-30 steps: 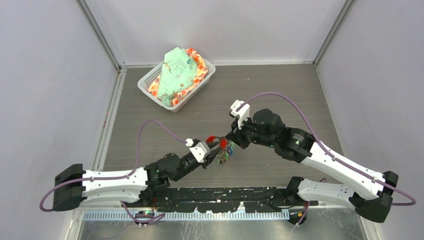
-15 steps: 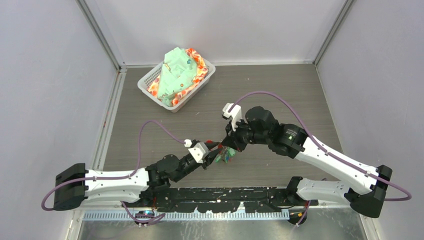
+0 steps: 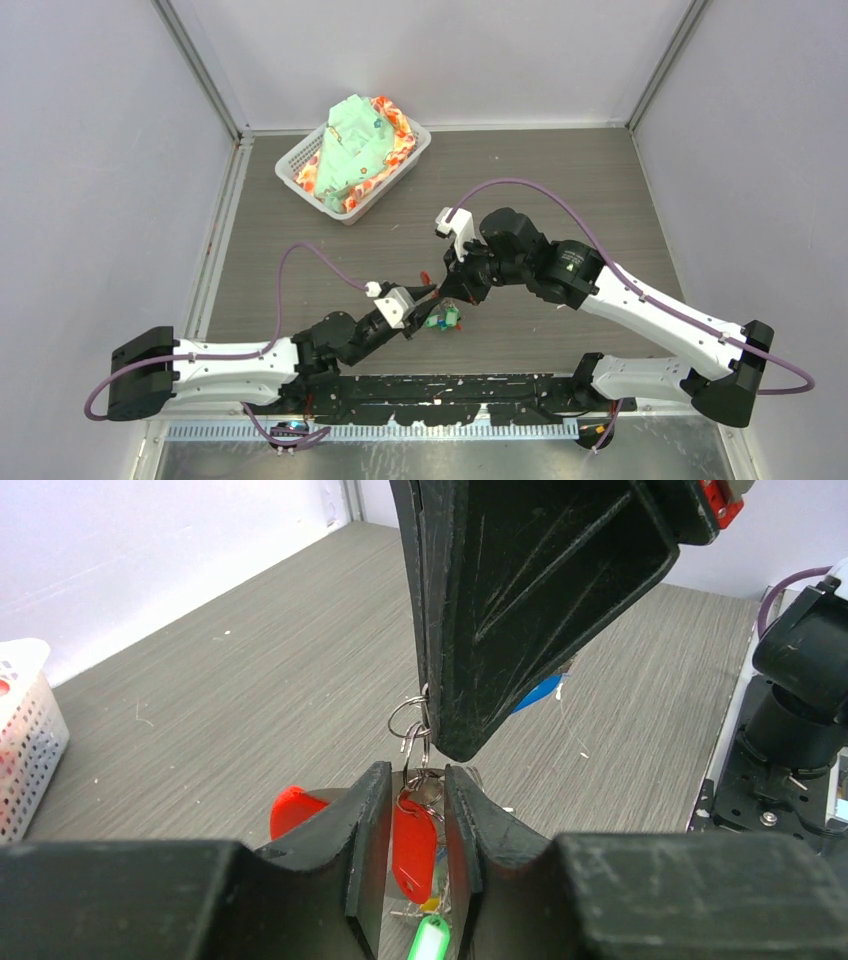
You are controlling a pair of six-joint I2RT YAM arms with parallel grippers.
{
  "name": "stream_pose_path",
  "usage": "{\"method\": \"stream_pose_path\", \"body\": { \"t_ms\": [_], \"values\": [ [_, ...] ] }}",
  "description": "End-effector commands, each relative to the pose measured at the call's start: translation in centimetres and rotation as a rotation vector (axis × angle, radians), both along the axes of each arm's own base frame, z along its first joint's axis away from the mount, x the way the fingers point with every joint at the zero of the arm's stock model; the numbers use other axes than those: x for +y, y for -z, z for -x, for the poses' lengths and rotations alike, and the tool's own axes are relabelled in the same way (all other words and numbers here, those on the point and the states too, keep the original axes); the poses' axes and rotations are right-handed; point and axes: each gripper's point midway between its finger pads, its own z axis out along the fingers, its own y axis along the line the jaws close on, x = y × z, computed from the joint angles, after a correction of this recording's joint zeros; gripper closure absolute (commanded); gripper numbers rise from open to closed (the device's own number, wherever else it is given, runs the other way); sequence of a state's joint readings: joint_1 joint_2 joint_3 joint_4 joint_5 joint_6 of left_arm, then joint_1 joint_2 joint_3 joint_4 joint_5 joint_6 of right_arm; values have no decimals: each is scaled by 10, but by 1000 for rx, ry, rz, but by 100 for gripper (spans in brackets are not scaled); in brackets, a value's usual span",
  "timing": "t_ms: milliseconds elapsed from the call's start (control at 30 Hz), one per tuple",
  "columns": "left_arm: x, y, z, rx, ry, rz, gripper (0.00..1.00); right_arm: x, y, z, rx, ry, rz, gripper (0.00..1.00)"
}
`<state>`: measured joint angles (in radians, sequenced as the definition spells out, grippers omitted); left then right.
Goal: Remove the keys from the keyring
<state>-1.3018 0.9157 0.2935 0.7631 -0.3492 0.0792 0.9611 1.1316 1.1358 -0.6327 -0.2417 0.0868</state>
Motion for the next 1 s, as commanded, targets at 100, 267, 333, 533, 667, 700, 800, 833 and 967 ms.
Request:
{"method": "stream_pose_path", "body": {
  "t_ms": [100,267,333,533,667,700,800,833,967],
  "values": [
    [9,-14,-2,-40,-28,37,74,11,-37,-1,-43,-16,-104,99],
    [12,-14,6,-44,18,25,73,11,-38,-2,-48,-12,-105,99],
    [13,-14,5,-45,9,23,73,11,-38,-2,-49,-14,-106,99],
    [8,-16,4,-56,11,27,72,12,-38,-2,-50,-12,-105,99],
    [5,-18,5,-52,21,30,71,11,-38,-2,-48,-11,-104,99],
    [6,-19,4,-50,17,35,71,11,-38,-2,-47,-10,-103,99],
    [9,-24,4,-49,21,54,70,11,-37,-1,-46,-11,-104,99],
    [9,-26,4,-47,25,55,70,11,-37,-1,-45,-11,-105,99],
    [10,-27,4,-34,48,51,68,10,-36,-1,-44,-12,-106,99]
  ]
}}
